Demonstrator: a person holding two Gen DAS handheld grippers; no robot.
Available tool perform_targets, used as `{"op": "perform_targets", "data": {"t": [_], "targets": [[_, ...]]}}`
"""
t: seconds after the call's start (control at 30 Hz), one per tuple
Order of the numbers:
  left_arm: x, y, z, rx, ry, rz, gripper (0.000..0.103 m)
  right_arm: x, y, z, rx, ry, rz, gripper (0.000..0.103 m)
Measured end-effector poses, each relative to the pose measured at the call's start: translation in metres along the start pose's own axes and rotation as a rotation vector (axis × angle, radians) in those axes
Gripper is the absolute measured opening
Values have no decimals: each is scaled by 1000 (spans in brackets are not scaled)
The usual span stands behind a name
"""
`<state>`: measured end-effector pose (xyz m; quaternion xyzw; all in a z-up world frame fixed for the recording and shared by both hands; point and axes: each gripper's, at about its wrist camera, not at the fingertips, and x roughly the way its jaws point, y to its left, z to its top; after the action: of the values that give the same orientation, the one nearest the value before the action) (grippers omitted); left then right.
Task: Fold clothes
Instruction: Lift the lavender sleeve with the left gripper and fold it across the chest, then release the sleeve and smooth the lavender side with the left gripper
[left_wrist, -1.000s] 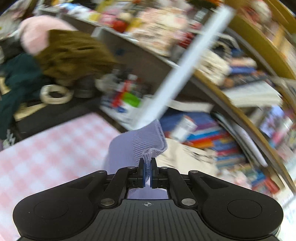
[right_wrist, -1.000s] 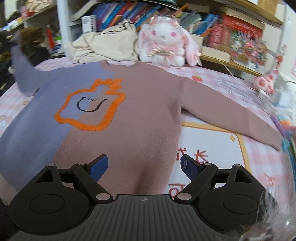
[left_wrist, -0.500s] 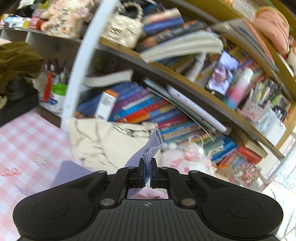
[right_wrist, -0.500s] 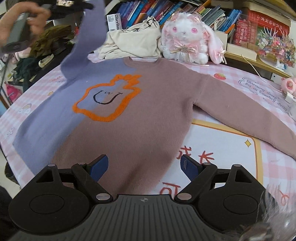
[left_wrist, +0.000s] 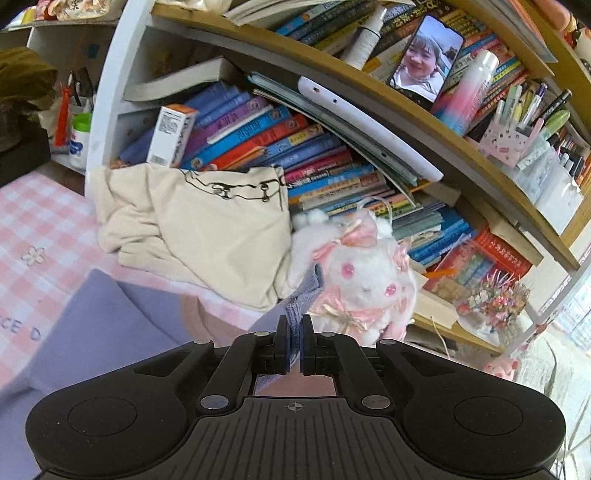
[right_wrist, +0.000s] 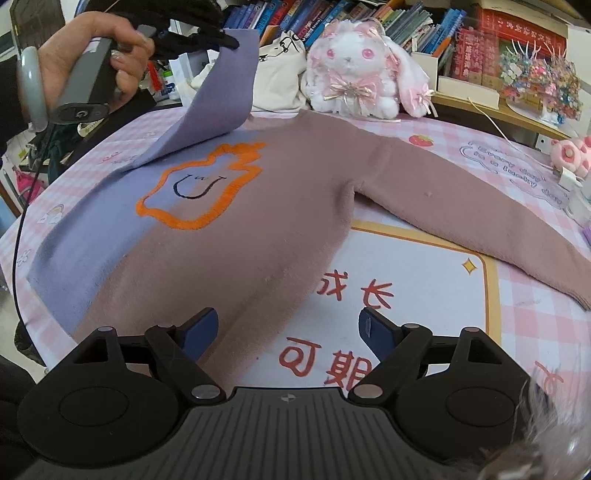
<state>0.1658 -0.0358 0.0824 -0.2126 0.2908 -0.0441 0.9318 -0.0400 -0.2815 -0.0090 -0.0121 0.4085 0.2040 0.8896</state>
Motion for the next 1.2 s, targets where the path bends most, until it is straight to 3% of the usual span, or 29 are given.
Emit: {"op": "perform_targets", "data": {"t": [0.2, 0.27, 0.3, 0.43, 0.5, 0.6, 0.77, 0.87, 1.03, 1.13, 1.2], "targets": [[11, -20, -7, 17, 16, -10, 6, -1, -1, -2, -7, 5, 17, 83], [12, -25, -10, 24, 50, -39, 30, 0, 0, -2, -7, 10, 26, 83], [9, -27, -11, 29, 62, -64, 35, 1, 0, -1, -6, 11, 31, 83], [-30, -24, -15, 118, 11, -114, 42, 4, 8, 1, -12, 12, 64, 83], [-56, -10, -16, 156, -6, -72, 42, 5, 12, 3, -16, 4, 72, 83], [-95, 27, -29, 197, -4, 56, 42, 6, 19, 6, -17, -2, 74, 82], [-144, 97, -81, 268, 82, 281, 42, 12, 27, 5, 11, 15, 59, 80], [-158, 130, -105, 269, 128, 372, 42, 13, 35, 1, 28, 27, 17, 79], [-170, 169, -118, 256, 138, 387, 42, 10, 51, -4, 66, 44, -65, 77], [-170, 182, -121, 281, 144, 370, 52, 5, 60, -9, 106, 50, -125, 76], [-170, 191, -125, 301, 165, 348, 53, 3, 64, -13, 148, 57, -162, 68]]}}
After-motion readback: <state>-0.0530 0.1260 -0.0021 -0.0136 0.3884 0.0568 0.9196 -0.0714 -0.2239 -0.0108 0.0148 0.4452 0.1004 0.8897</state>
